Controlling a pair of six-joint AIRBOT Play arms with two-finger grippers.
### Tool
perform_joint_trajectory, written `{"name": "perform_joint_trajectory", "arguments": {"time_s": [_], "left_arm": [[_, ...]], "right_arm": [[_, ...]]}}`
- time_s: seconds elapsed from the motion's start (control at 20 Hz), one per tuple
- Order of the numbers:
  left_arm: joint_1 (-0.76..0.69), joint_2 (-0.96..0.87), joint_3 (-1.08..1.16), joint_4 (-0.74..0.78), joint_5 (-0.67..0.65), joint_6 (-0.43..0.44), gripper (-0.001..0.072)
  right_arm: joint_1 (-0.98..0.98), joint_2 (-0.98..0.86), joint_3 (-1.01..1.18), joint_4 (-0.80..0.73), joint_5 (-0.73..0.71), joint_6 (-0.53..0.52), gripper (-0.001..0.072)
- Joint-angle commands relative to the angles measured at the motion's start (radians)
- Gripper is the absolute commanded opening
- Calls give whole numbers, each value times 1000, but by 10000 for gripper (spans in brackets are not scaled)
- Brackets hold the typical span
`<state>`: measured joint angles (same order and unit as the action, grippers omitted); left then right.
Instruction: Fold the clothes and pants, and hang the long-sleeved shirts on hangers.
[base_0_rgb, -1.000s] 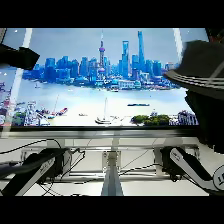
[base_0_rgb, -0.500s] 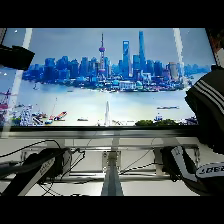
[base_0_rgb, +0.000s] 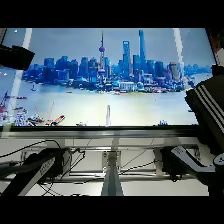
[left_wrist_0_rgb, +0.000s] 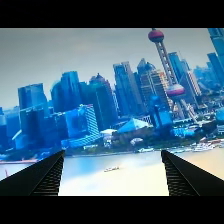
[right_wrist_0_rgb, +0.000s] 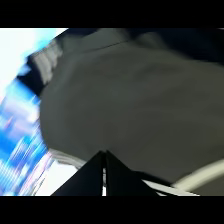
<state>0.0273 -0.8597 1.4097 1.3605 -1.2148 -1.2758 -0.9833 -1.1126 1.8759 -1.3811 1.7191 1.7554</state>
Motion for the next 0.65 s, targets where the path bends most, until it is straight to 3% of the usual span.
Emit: {"name": "perform_joint_trajectory", "arguments": {"time_s": [0.0,0.25,0.35,0.6], "left_arm": [[1,1,1,0,0,0,695],[1,1,1,0,0,0,695],[1,1,1,0,0,0,695],[1,1,1,0,0,0,695]], "right_arm": [[229,-76,1,135,-12,-105,20],[740,-100,-2,17,-246,-138,20],[939,-100,-2,-18,-362,-199,20],[1237,-100,-2,-254,-420,-248,20]]}}
